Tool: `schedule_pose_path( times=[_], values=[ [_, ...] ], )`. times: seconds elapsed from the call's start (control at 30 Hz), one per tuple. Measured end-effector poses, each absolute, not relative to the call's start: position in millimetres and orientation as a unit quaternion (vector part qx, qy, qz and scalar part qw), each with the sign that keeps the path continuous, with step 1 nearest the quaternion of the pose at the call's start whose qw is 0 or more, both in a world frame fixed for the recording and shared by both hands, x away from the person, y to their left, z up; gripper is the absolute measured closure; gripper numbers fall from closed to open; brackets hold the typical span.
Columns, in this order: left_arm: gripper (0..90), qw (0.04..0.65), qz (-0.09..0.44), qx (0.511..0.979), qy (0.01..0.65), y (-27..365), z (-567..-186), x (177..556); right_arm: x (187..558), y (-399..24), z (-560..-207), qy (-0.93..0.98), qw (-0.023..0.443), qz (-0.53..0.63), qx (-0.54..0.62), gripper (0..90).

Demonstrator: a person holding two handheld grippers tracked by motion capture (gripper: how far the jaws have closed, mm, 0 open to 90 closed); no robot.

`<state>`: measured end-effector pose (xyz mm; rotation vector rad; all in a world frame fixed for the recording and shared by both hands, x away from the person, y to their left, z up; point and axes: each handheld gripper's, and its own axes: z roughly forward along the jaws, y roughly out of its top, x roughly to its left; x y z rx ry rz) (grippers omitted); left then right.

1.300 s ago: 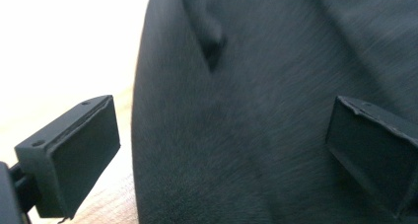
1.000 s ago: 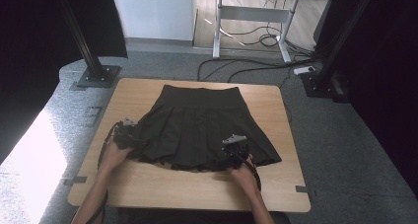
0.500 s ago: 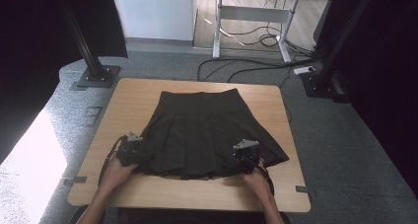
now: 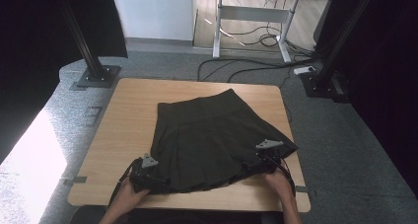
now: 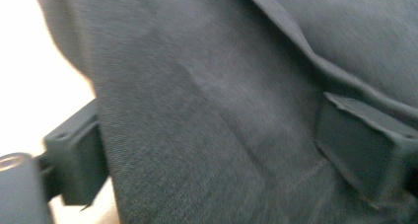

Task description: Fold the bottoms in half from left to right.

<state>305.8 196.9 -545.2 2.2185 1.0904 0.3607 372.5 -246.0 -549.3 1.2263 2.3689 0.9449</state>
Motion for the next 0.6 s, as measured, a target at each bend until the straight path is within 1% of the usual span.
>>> schedule_pose_path(
  times=[0.03, 0.13, 0.2, 0.33, 0.37, 0.4, 0.43, 0.53, 0.6],
  values=[
    [0.9, 0.311, 0.121, 0.851, 0.406, 196.0, -542.0, 305.1, 372.2, -246.3, -549.3, 0.827, 0.156, 0.330, 0.427, 0.0],
    [0.0, 0.319, 0.116, 0.850, 0.402, 199.0, -534.4, 303.1, 370.8, -245.5, -548.3, 0.827, 0.156, 0.328, 0.430, 0.0],
    [0.0, 0.329, 0.117, 0.850, 0.394, 204.8, -523.3, 300.8, 367.7, -247.1, -544.4, 0.823, 0.150, 0.336, 0.432, 2.3],
    [0.0, 0.337, 0.128, 0.852, 0.379, 221.0, -498.9, 302.2, 363.2, -249.4, -535.1, 0.820, 0.154, 0.344, 0.432, 2.6],
    [0.0, 0.335, 0.136, 0.852, 0.378, 230.4, -489.0, 308.5, 359.9, -250.3, -526.4, 0.818, 0.161, 0.346, 0.430, 2.6],
    [0.0, 0.335, 0.136, 0.852, 0.378, 230.4, -489.0, 308.5, 359.9, -250.3, -526.4, 0.818, 0.161, 0.346, 0.430, 2.6],
    [0.0, 0.336, 0.137, 0.851, 0.379, 235.3, -485.3, 313.3, 357.2, -249.5, -517.5, 0.816, 0.164, 0.352, 0.427, 3.3],
    [1.3, 0.343, 0.140, 0.846, 0.383, 249.3, -477.9, 332.7, 355.4, -245.6, -510.0, 0.815, 0.165, 0.355, 0.427, 4.3],
    [2.6, 0.338, 0.149, 0.842, 0.393, 255.3, -475.6, 347.5, 355.0, -239.3, -504.9, 0.818, 0.159, 0.352, 0.425, 7.2]
  ],
)
